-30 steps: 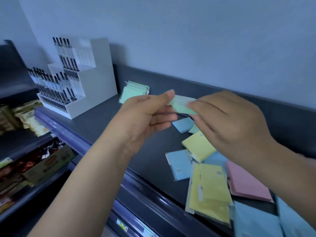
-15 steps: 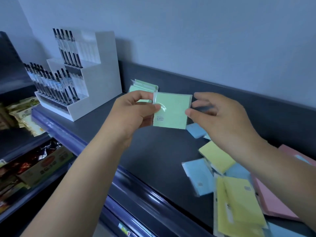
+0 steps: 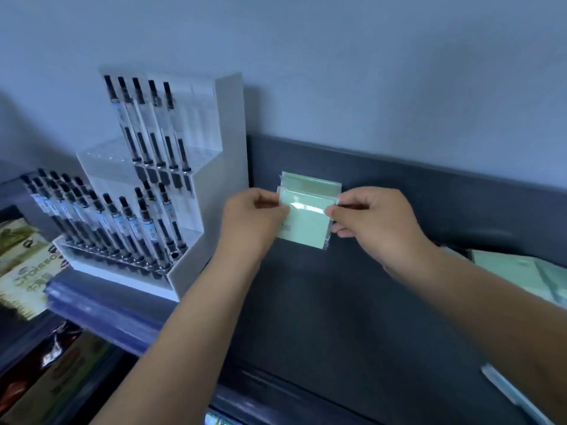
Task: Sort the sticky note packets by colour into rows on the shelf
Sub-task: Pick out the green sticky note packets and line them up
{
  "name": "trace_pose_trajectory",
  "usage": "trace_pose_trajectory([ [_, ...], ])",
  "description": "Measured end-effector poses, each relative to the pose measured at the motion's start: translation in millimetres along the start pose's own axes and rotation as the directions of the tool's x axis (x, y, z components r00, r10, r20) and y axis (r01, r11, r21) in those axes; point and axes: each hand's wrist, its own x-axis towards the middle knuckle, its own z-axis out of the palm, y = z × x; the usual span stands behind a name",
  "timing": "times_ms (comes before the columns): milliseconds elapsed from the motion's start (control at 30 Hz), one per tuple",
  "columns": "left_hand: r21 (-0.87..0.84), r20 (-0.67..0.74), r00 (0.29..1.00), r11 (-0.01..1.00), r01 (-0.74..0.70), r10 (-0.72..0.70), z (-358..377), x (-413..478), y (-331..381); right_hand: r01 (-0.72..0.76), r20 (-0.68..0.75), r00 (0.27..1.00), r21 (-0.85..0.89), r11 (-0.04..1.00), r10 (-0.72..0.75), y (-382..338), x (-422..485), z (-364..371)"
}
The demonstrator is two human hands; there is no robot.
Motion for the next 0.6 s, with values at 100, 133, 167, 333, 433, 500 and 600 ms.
trace_pose_trajectory([
  [100,0.093,-0.020,1.000,0.996,-0.016,0.018,1,21,-6,-0.017,-0.084,0.996,-0.055,0.998,0.012,3,15,20],
  [133,0.121,-0.017,0.999,0.992,-0.029,0.031,2,26,-9,-0.023,-0.110,0.994,-0.067,0.997,0.016,6,19,24],
  [167,0.143,-0.011,0.999,0.989,-0.036,0.038,3,31,-11,-0.034,-0.130,0.991,-0.068,0.997,0.025,9,23,27],
  [333,0.328,0.002,0.999,0.943,-0.050,0.052,5,48,-19,-0.025,-0.177,0.984,-0.155,0.988,-0.003,18,32,40],
  [433,0.427,0.011,0.995,0.900,-0.092,0.096,6,50,-19,0.010,-0.201,0.978,-0.249,0.968,-0.062,20,33,45],
  [500,0.486,0.014,0.988,0.862,-0.141,0.153,9,50,-19,0.033,-0.213,0.970,-0.358,0.933,-0.116,19,33,47],
  [600,0.506,0.018,0.980,0.843,-0.181,0.200,13,51,-17,0.072,-0.218,0.956,-0.475,0.877,-0.196,19,32,49],
])
